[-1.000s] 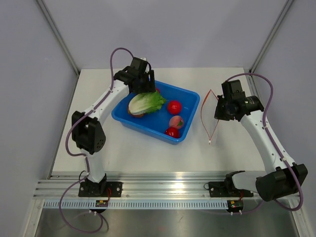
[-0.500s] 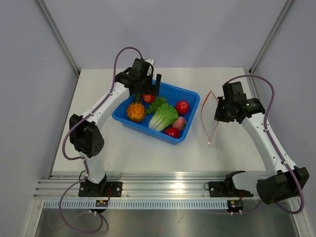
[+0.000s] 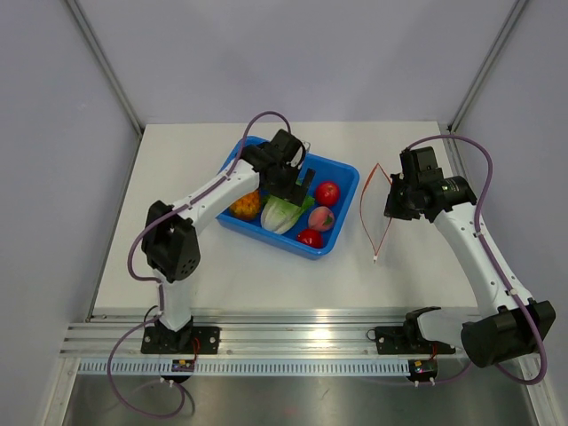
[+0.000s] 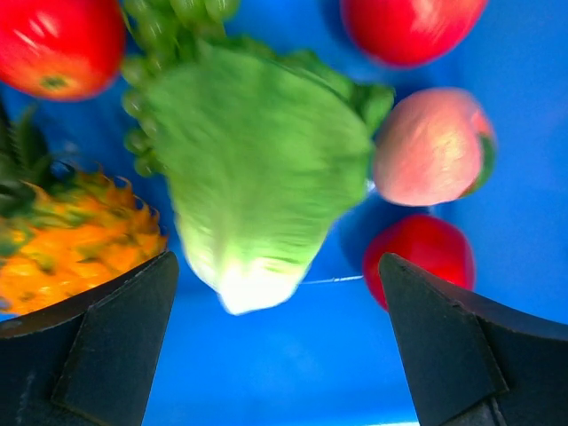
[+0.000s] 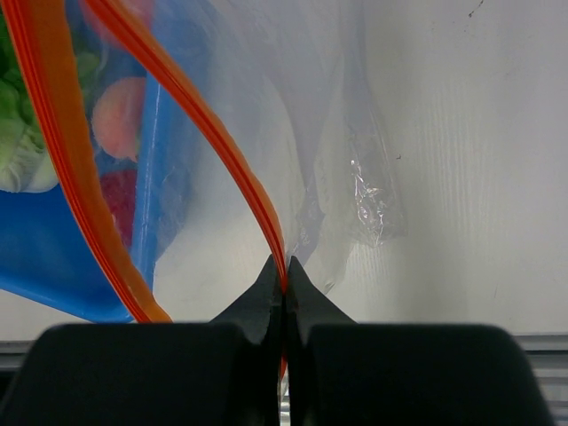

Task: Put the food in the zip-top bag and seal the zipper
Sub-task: Pick up the fake vegetable from the bin, then place the fake vegetable in the zipper food storage bag.

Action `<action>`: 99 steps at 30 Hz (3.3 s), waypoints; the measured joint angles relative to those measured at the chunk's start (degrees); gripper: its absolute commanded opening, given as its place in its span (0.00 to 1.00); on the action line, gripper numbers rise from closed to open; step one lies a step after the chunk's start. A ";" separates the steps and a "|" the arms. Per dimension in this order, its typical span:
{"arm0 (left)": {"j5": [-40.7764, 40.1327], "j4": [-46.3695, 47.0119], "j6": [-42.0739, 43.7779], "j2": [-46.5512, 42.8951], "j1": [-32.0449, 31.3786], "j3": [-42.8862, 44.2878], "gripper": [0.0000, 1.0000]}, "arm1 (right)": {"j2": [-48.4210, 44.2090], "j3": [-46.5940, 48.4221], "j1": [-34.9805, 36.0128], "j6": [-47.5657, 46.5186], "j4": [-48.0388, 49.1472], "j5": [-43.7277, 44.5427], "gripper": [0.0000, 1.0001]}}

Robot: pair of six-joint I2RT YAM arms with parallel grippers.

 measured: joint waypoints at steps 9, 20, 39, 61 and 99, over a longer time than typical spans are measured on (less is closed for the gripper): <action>-0.35 -0.50 -0.55 7.76 -0.55 -0.46 0.99 | 0.00 0.00 0.00 0.26 0.00 -0.15 0.02; -9.44 1.38 -2.08 10.78 -2.43 -0.39 0.64 | 0.33 -0.04 0.00 0.46 0.42 -0.70 0.03; -5.68 1.75 -4.22 -1.75 -1.18 0.02 0.00 | 2.60 -3.34 0.15 2.80 5.84 -6.60 0.00; 15.50 48.19 -28.87 -22.49 -4.09 -22.88 0.00 | 7.76 -2.01 1.55 6.99 12.28 -14.27 0.00; 7.76 80.37 -32.37 -22.64 -10.10 -36.94 0.00 | -3.04 -4.31 1.14 17.44 16.33 -23.23 0.00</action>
